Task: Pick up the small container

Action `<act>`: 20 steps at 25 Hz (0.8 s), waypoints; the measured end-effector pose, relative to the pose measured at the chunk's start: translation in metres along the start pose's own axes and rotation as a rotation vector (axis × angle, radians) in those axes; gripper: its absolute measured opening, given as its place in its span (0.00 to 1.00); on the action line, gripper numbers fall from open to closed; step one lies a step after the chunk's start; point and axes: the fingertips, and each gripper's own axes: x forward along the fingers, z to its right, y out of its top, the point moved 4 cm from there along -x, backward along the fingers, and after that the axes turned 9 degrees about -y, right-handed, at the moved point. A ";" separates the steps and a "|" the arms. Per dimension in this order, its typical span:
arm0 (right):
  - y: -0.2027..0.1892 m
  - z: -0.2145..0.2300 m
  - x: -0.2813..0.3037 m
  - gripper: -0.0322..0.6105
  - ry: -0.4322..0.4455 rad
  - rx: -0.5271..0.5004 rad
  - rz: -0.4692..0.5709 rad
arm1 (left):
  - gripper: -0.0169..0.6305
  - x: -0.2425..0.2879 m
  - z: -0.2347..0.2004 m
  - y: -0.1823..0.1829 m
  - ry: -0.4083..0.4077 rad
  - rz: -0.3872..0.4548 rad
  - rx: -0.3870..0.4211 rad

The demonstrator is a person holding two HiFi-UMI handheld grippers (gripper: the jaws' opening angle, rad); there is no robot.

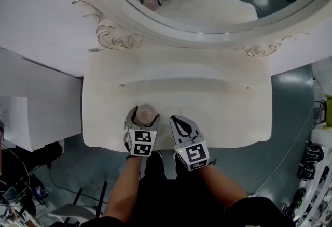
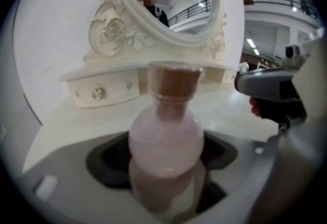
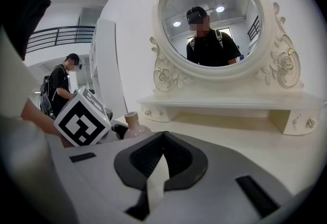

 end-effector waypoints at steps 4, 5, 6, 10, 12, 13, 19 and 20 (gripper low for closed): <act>-0.002 0.003 -0.005 0.04 -0.012 0.001 -0.001 | 0.64 -0.004 0.001 -0.001 0.019 0.024 0.024; -0.003 0.004 -0.007 0.04 -0.015 0.000 -0.002 | 0.63 -0.004 0.002 -0.001 0.024 0.030 0.029; -0.005 0.006 -0.008 0.04 -0.017 0.001 -0.002 | 0.63 -0.004 0.002 -0.001 0.028 0.035 0.033; -0.006 0.008 -0.011 0.04 -0.025 0.006 0.000 | 0.63 -0.008 0.001 0.000 0.032 0.071 0.025; -0.006 0.007 -0.013 0.04 -0.026 0.005 0.004 | 0.63 -0.013 0.001 0.004 0.035 0.100 0.019; -0.006 0.007 -0.013 0.04 -0.025 0.004 0.006 | 0.63 -0.016 0.001 0.006 0.038 0.112 0.019; 0.002 0.006 -0.017 0.04 -0.027 -0.009 0.026 | 0.63 -0.043 0.007 0.035 0.037 0.190 0.044; 0.004 0.006 -0.018 0.04 -0.025 -0.016 0.031 | 0.63 -0.048 0.008 0.042 0.039 0.207 0.050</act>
